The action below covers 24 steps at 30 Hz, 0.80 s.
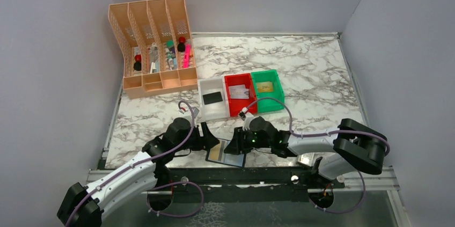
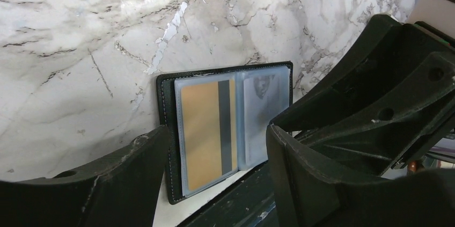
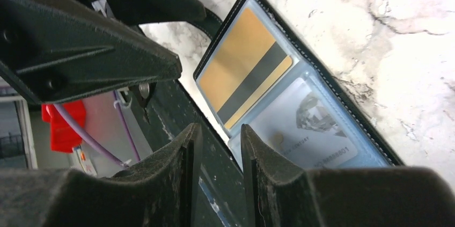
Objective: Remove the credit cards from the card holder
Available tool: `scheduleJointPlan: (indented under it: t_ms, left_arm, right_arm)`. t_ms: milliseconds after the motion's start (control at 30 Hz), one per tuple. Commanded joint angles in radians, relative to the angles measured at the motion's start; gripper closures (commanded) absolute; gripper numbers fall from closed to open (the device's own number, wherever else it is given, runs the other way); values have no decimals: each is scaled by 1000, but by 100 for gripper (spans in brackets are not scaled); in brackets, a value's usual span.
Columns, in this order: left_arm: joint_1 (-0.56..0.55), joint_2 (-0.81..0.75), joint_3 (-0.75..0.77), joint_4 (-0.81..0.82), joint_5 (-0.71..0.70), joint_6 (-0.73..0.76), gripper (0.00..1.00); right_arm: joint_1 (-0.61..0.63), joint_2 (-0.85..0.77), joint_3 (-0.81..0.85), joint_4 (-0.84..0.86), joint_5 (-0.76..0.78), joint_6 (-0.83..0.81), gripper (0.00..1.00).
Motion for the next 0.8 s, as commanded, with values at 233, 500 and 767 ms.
scheduleJointPlan:
  t_ms: [233, 500, 767]
  left_arm:
    - [-14, 68, -11, 60, 37, 28, 35]
    - [-33, 89, -47, 73, 29, 24, 41]
    - [-54, 73, -69, 111, 75, 19, 58]
  right_arm:
    - [9, 147, 37, 118, -16, 108, 64]
    - [9, 230, 44, 120, 7, 174, 65]
    - [8, 266, 44, 150, 14, 234, 66]
